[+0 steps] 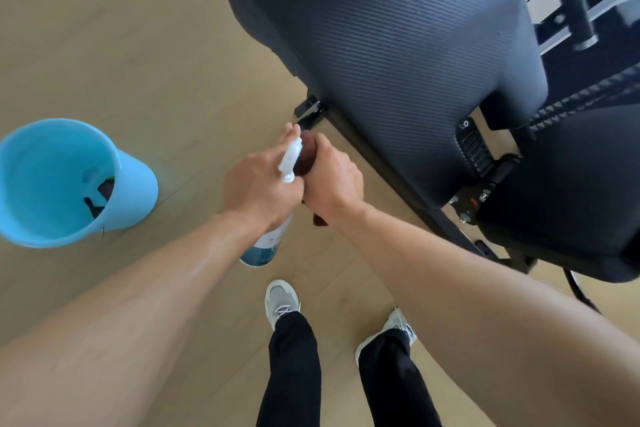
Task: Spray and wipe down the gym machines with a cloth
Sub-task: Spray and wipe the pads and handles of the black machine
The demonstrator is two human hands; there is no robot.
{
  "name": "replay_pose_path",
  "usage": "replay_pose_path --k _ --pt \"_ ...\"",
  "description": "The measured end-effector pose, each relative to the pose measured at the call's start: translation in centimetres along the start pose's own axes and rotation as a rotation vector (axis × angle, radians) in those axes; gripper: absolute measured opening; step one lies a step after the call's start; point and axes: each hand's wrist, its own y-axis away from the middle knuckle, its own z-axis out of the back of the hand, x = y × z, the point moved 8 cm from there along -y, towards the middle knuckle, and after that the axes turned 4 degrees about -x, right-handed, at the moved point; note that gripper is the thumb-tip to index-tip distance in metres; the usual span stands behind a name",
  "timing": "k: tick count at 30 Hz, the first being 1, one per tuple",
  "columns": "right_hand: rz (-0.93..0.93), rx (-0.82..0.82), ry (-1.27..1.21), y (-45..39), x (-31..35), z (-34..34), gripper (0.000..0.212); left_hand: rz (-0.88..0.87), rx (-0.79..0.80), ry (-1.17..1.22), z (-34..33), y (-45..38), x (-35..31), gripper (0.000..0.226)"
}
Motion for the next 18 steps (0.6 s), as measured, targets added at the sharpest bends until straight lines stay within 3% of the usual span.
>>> replay_pose_path --k 3,6,13,15,18 --pt "0.039 0.026 -0.004 -0.1 -0.4 0.0 0.022 -0.001 0.021 -0.042 0.3 -0.2 0.2 0.077" --pt "-0.022 0.039 0.024 2.7 -5.6 0.1 0.019 -0.012 0.062 -0.049 0.4 0.3 -0.1 0.077" --pt "-0.426 0.272 0.151 10.0 -15.3 1.7 0.025 0.012 0.285 -0.112 1.4 3.8 -2.0 0.074" --pt "-0.592 0.311 0.073 12.6 -15.7 4.4 0.022 -0.009 0.330 -0.062 1.2 7.3 -2.3 0.073" --pt "-0.756 0.323 -0.245 18.0 -14.3 10.0 0.028 -0.015 0.337 0.084 1.1 11.8 -3.9 0.067"
